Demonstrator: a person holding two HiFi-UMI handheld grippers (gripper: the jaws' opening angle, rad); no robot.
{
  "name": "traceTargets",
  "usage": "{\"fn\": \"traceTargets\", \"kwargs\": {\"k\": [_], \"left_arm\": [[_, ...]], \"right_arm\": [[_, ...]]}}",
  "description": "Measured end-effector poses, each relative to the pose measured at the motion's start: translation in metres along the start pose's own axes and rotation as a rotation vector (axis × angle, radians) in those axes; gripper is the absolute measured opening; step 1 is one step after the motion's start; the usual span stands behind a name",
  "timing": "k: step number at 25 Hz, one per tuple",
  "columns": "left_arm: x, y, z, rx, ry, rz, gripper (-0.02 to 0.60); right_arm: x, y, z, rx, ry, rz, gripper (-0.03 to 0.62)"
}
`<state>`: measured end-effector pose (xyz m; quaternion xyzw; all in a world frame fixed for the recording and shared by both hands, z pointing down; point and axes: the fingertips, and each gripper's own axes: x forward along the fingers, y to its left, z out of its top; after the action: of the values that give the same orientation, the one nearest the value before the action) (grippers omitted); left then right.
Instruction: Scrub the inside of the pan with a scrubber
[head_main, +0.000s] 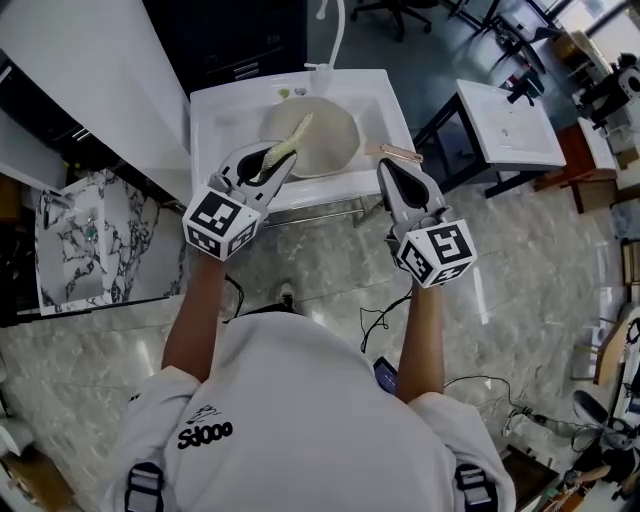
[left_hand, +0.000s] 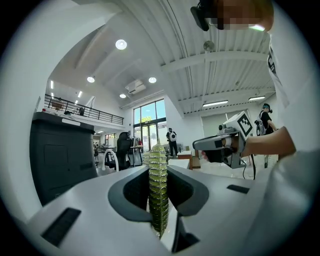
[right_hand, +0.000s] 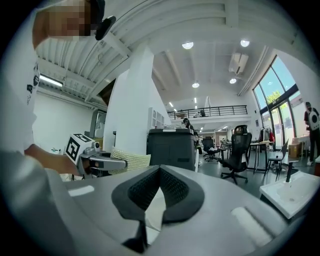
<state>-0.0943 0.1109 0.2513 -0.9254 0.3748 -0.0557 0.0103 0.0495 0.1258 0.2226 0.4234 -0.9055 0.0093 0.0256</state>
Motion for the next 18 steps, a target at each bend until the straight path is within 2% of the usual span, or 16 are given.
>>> {"fn": "traceTargets", "kwargs": {"k": [9, 18], "left_arm": [[0.031, 0.026, 0.0, 0.004, -0.015, -0.04, 0.063], [0.05, 0.05, -0.014, -0.01, 0.018, -0.026, 0.064]], "right_arm": [[0.026, -0.029, -0.002, 0.057, 0.005, -0.043, 0.009], [0.046, -0.046, -0.01, 0.067, 0.027, -0.052, 0.009]]}}
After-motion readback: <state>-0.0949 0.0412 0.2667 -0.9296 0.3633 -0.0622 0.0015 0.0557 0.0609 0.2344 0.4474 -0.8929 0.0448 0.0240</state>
